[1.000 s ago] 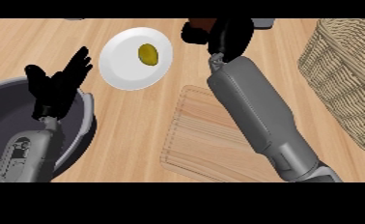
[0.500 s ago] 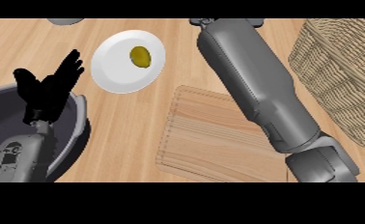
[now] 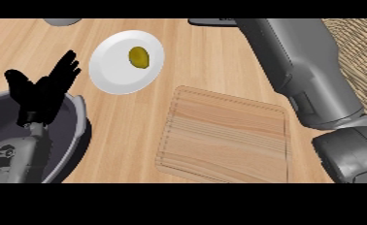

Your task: Pick the cupcake from the cutting board and place it in the basket

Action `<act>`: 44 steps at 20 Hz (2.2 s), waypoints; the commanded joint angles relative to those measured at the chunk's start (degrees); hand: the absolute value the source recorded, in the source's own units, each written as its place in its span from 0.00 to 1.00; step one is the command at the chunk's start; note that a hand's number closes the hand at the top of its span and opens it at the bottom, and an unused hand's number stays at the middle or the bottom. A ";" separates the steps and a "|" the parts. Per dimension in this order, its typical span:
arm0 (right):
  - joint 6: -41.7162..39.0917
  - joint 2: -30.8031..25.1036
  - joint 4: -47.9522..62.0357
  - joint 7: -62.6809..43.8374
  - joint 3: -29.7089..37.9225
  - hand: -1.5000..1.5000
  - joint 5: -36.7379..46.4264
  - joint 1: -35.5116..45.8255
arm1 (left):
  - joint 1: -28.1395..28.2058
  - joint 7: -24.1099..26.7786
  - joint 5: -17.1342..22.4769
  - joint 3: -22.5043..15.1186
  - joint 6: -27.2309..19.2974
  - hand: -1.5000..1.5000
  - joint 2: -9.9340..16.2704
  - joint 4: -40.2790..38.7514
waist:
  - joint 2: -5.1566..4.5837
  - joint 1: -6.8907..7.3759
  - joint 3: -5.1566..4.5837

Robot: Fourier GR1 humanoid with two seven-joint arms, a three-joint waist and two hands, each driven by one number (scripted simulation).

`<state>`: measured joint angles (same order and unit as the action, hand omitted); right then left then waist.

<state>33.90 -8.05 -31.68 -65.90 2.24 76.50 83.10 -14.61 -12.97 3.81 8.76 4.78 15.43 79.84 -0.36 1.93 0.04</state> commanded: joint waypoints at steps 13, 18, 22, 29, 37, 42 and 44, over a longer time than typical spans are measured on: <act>0.44 -9.30 2.63 -6.49 6.21 1.00 5.58 -7.11 | 5.16 0.55 0.42 1.67 0.31 0.50 0.63 1.65 | 0.77 -1.98 -0.04; 2.19 -10.43 0.62 -2.78 7.57 1.00 5.16 -12.60 | 1.55 -0.60 0.93 3.12 1.13 0.50 2.37 -1.79 | 0.45 -2.13 -0.05; 3.31 -10.87 -5.22 0.56 9.18 1.00 2.95 -17.92 | 4.06 -1.54 0.25 1.37 0.06 0.50 0.37 2.77 | 0.63 -2.04 -0.03; 8.54 -15.58 -7.35 -3.93 13.73 0.00 6.26 -23.36 | 0.33 -2.42 -0.68 1.87 -1.54 0.50 0.50 0.36 | 0.36 -2.46 -0.06; 8.76 -13.47 -13.23 8.44 16.43 0.00 -0.69 -31.36 | 4.76 0.07 -2.88 -0.93 -2.74 0.50 -3.16 2.45 | 0.42 -1.92 -0.03; 11.84 -13.16 -18.06 6.27 17.10 0.00 -0.44 -31.71 | 4.34 -0.33 -0.37 2.04 -0.11 0.50 -0.13 2.65 | 0.53 -1.86 -0.05; 16.48 -13.33 -20.40 3.47 19.35 0.00 0.91 -30.83 | 3.36 1.43 -1.09 1.83 -0.07 0.50 -0.35 -1.02 | 0.50 -2.37 -0.08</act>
<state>44.31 -21.83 -47.64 -57.29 20.00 76.41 52.70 -12.43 -12.74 2.95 10.23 4.49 15.19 81.02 0.16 -0.09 0.15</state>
